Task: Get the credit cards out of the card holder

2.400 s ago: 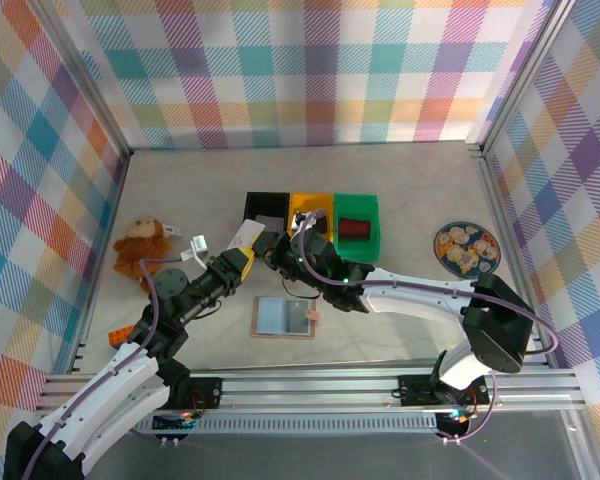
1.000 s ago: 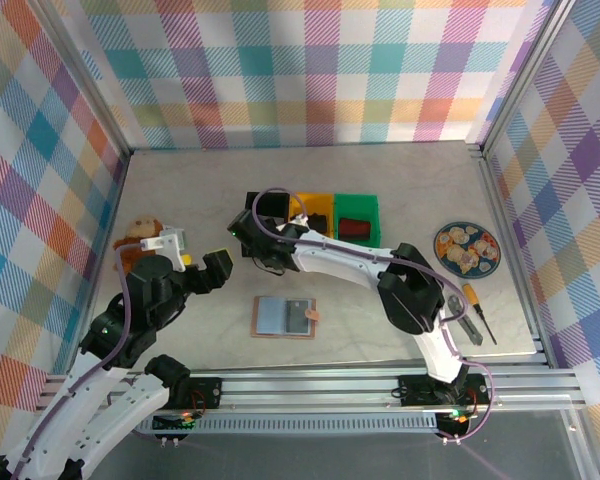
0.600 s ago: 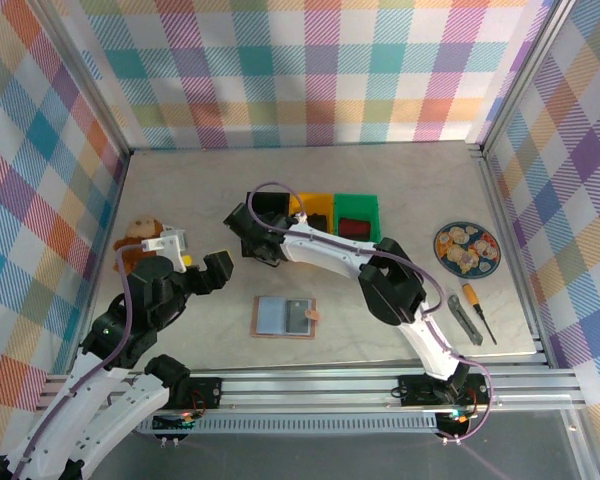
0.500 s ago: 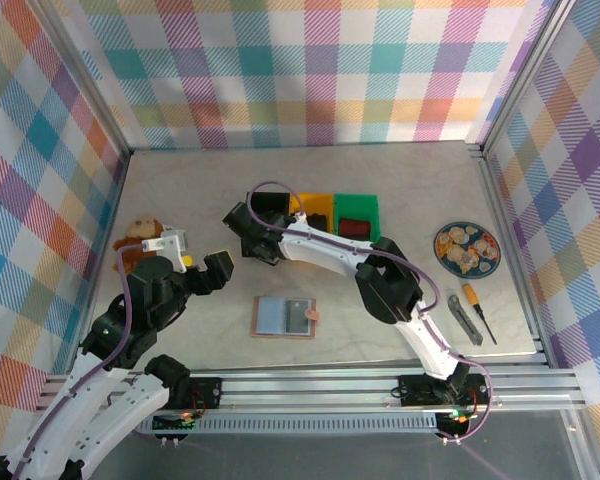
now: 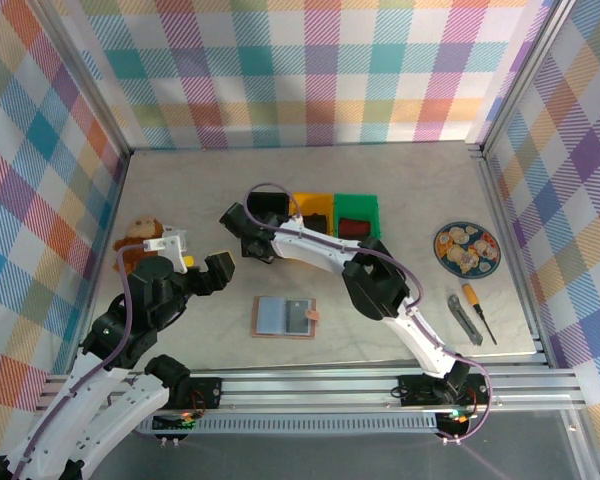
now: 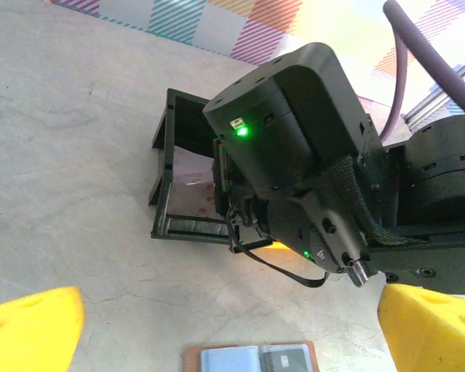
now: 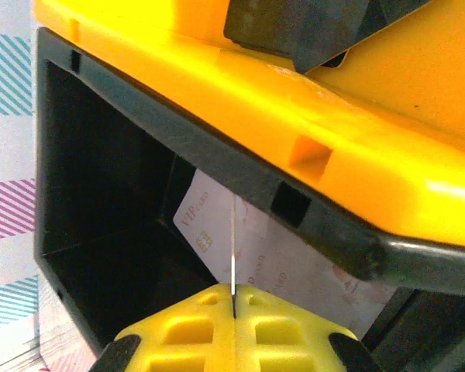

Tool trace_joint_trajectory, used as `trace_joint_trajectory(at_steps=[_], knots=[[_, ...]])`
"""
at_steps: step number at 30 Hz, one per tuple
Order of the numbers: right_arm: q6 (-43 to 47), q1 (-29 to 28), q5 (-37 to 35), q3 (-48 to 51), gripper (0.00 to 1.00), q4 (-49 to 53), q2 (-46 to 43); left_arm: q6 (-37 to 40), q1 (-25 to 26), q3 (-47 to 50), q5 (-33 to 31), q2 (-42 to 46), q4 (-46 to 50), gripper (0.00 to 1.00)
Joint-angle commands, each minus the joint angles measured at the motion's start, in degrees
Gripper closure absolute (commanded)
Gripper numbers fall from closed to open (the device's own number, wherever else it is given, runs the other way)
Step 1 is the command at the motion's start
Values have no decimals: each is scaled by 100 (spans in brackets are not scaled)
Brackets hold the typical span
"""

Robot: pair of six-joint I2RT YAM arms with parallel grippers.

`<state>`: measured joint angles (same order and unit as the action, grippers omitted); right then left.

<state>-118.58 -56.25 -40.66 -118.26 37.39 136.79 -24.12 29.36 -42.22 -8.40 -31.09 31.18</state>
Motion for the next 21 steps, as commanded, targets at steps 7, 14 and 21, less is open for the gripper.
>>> trace_joint_trajectory(at_steps=[7,14,21], knots=[[-215,53,-29,-232,100,121,312,135,-32,73,132,42,-173,3],[-245,56,234,-220,93,120,375,154,-29,78,157,10,-181,3],[-128,58,321,-163,82,32,324,175,-35,74,184,-20,-198,2]])
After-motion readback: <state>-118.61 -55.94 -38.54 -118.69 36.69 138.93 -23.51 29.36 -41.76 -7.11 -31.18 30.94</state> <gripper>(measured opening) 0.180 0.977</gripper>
